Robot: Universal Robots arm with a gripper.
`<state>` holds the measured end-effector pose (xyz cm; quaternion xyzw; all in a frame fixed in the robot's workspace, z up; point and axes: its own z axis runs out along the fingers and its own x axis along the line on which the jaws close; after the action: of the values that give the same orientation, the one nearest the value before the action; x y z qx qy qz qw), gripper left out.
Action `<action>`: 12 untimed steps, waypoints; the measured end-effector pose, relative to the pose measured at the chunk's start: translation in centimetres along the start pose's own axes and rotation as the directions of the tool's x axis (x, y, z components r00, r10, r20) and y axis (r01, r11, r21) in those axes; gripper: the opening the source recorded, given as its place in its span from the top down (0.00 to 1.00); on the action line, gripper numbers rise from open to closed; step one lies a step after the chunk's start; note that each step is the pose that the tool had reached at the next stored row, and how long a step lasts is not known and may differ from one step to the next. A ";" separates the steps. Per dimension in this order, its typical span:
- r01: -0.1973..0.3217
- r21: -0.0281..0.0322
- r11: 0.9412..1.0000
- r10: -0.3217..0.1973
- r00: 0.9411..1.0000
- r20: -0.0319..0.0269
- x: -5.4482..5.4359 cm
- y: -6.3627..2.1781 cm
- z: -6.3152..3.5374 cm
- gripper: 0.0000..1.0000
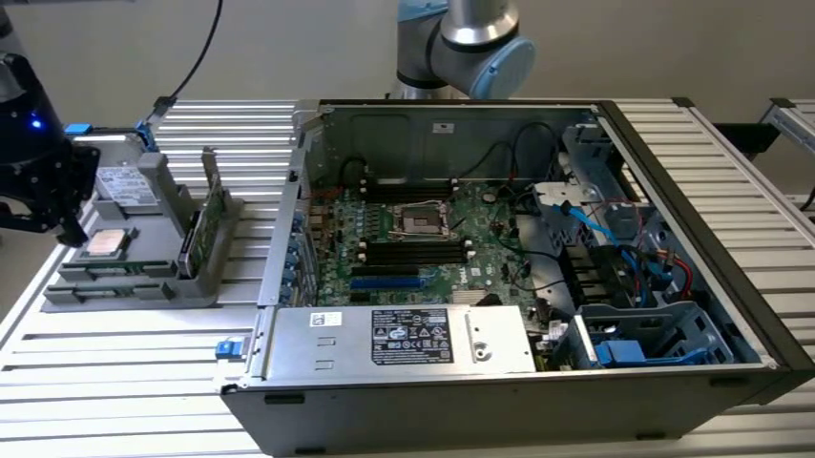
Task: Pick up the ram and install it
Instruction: 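Pick up the ram and move it above insertion slot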
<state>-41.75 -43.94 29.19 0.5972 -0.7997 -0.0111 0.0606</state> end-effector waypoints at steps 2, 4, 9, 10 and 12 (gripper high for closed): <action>0.037 0.002 0.999 -0.037 0.999 0.000 0.0 -0.01 0.12 0.90; 0.073 0.005 0.997 -0.073 0.997 0.000 0.0 -0.02 0.23 0.90; 0.164 0.009 0.986 -0.164 0.986 0.006 -0.1 -0.04 0.50 0.90; 0.182 0.010 0.983 -0.182 0.983 0.009 -0.1 -0.04 0.54 0.90; 0.219 0.011 0.976 -0.220 0.975 0.015 -0.1 -0.05 0.63 0.90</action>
<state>-41.76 -43.93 28.55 0.6820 -0.7294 -0.0187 0.0498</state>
